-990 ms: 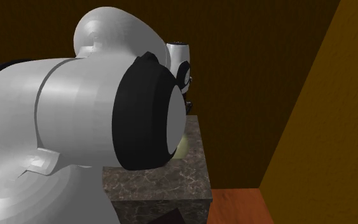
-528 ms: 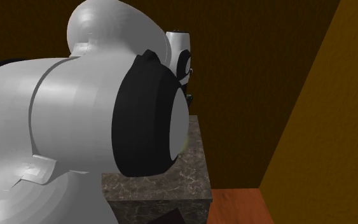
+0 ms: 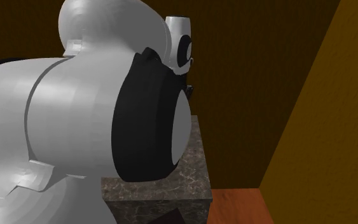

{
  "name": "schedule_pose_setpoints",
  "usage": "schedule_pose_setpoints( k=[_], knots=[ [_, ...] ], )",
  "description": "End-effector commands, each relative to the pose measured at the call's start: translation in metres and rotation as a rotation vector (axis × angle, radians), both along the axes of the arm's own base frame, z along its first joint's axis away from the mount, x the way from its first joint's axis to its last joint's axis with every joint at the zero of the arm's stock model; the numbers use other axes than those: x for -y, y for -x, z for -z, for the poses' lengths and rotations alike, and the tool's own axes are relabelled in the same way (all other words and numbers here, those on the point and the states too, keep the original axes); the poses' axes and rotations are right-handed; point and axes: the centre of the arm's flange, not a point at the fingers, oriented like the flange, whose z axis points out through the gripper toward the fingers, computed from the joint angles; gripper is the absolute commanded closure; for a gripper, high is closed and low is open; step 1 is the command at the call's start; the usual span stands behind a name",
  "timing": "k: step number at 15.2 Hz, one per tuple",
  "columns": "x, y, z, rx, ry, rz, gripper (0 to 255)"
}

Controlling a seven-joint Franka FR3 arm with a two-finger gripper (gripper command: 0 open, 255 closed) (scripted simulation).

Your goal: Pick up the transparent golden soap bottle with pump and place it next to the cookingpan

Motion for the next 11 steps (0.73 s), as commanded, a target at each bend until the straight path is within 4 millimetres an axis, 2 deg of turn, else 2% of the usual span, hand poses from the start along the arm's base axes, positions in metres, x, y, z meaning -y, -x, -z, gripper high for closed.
schedule_pose_setpoints(
  k=[1,11],
  knots=[
    [-0.001,0.0,-0.011,0.0,0.0,0.0,255],
    [-0.001,0.0,-0.064,0.0,0.0,0.0,255]
  ],
)
